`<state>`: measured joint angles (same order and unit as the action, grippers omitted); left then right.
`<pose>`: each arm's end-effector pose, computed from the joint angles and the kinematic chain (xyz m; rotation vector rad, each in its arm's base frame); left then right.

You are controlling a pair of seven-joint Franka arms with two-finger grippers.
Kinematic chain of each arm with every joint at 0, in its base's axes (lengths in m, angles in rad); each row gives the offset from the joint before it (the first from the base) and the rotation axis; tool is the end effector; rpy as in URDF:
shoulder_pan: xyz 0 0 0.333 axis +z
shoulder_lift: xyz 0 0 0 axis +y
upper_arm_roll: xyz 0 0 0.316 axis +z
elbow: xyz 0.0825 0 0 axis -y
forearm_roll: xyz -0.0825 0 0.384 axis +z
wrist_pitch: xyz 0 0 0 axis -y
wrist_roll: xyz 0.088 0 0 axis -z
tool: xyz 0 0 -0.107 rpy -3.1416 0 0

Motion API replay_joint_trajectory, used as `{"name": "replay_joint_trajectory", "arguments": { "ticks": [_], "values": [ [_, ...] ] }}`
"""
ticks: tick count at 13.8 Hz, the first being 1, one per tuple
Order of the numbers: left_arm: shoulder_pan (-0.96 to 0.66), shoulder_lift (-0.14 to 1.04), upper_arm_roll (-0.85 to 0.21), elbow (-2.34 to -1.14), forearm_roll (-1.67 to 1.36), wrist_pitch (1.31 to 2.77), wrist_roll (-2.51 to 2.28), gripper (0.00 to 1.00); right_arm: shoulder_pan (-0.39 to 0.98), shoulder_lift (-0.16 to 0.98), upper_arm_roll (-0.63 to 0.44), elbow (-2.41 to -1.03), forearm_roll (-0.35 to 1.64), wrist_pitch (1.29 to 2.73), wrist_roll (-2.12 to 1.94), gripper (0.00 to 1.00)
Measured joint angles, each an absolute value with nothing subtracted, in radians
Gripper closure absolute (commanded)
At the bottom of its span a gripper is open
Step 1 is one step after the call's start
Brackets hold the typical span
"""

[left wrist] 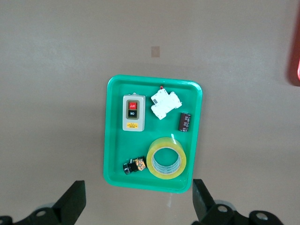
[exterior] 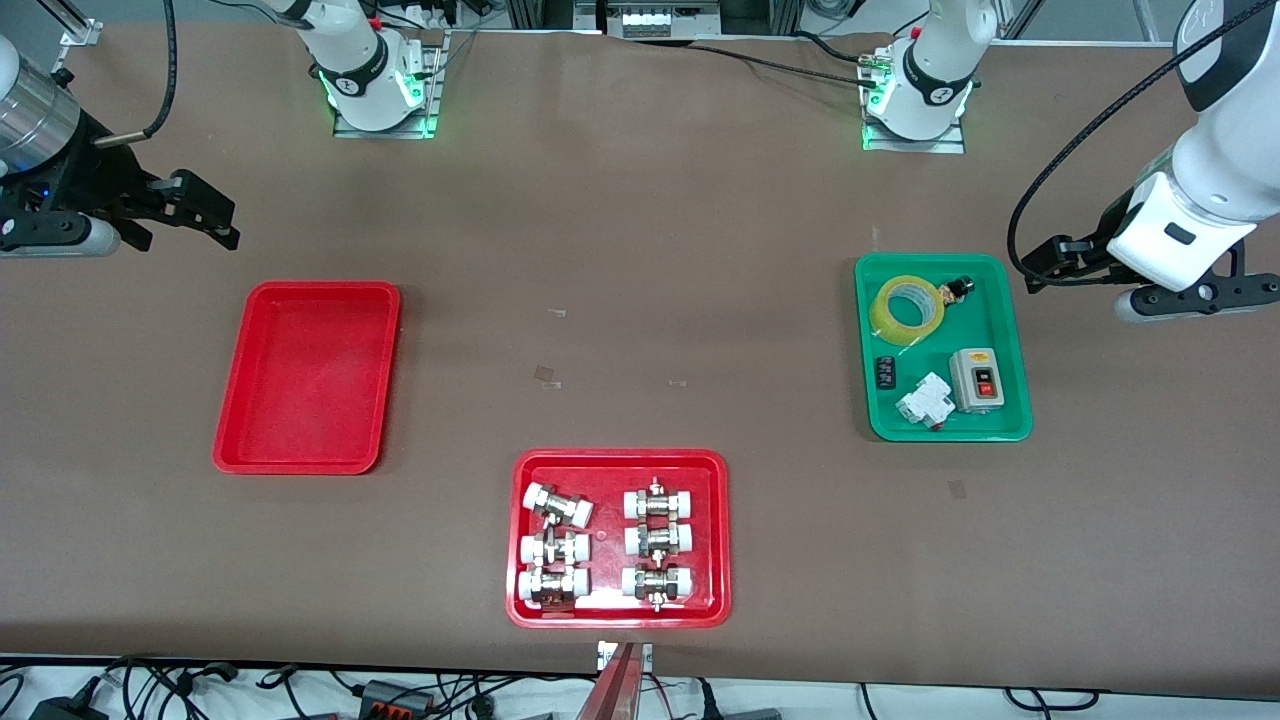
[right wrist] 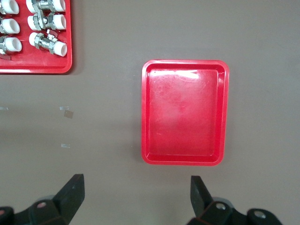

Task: Left arm passes tape to right arm into tray
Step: 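Move the left gripper over the yellow tape roll on the green tray, then lower the left gripper and grasp the yellow tape roll by its rim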

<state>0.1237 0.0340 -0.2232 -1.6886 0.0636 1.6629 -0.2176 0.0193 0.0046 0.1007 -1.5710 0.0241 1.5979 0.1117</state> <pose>0.5645 -0.0483 0.5581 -3.0718 -0.1696 0.0759 0.5544 0.0693 0.6243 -3.1145 -0.0123 -0.0301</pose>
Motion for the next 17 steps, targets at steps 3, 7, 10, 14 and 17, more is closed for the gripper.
{"name": "replay_joint_trajectory", "arguments": {
  "ticks": [3,7,10,14,17],
  "values": [
    [0.122,0.033,-0.241,-1.693,0.059,1.661,-0.159,0.00,0.019,0.005,0.100,-1.567,0.015,1.598,0.111,0.00],
    [0.123,0.034,-0.247,-1.694,0.059,1.660,-0.145,0.00,0.018,0.005,0.100,-1.562,0.014,1.595,0.109,0.00],
    [0.123,0.087,-0.248,-1.701,0.059,1.643,-0.112,0.00,0.018,0.005,0.100,-1.562,0.014,1.594,0.109,0.00],
    [0.128,0.210,-0.250,-1.732,0.059,1.648,-0.095,0.00,0.018,0.005,0.100,-1.561,0.014,1.592,0.109,0.00],
    [0.155,0.252,-0.249,-1.914,0.059,1.861,-0.095,0.00,0.018,0.005,0.100,-1.561,0.014,1.592,0.109,0.00]
  ]
}}
